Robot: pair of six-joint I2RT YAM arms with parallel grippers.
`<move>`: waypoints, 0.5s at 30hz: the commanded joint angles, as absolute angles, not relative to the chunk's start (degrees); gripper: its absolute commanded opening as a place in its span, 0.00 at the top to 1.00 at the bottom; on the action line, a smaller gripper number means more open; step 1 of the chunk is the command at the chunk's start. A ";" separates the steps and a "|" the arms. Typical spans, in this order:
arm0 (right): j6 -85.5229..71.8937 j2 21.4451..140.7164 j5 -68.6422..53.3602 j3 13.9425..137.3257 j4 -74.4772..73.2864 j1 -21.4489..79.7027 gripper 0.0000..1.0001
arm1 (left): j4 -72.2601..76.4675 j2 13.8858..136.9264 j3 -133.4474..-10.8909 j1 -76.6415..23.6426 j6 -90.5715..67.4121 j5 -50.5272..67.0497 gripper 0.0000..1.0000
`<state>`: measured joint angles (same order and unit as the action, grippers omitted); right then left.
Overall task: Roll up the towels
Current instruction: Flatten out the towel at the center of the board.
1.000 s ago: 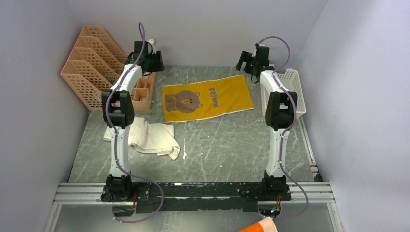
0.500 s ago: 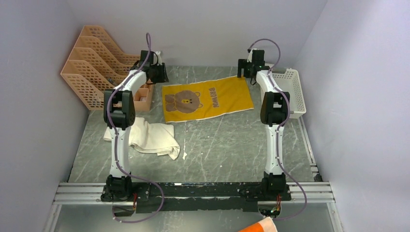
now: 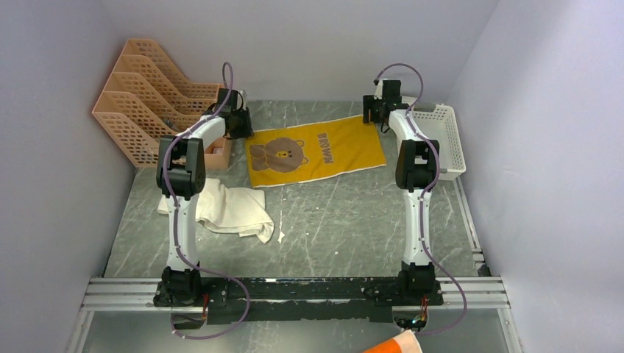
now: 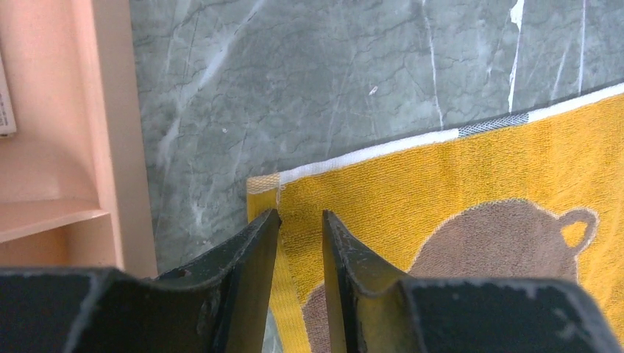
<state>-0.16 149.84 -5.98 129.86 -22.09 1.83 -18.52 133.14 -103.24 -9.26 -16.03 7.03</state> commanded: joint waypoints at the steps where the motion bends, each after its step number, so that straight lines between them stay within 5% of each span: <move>1: 0.41 151.43 -4.68 129.05 -21.74 1.60 0.30 | -18.53 131.01 -100.59 -9.21 -17.05 3.65 0.60; 8: -0.15 150.13 -6.44 129.40 -18.07 1.58 0.26 | -16.21 128.56 -97.19 -9.23 -17.95 3.06 0.58; 15: -1.00 152.82 -8.43 133.05 -17.67 1.59 0.41 | -15.53 127.07 -97.70 -9.23 -18.52 4.10 0.57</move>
<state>-0.40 151.04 -6.72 131.26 -19.42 1.83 -16.03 129.97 -98.04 -9.26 -17.89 4.97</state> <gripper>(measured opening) 0.626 0.423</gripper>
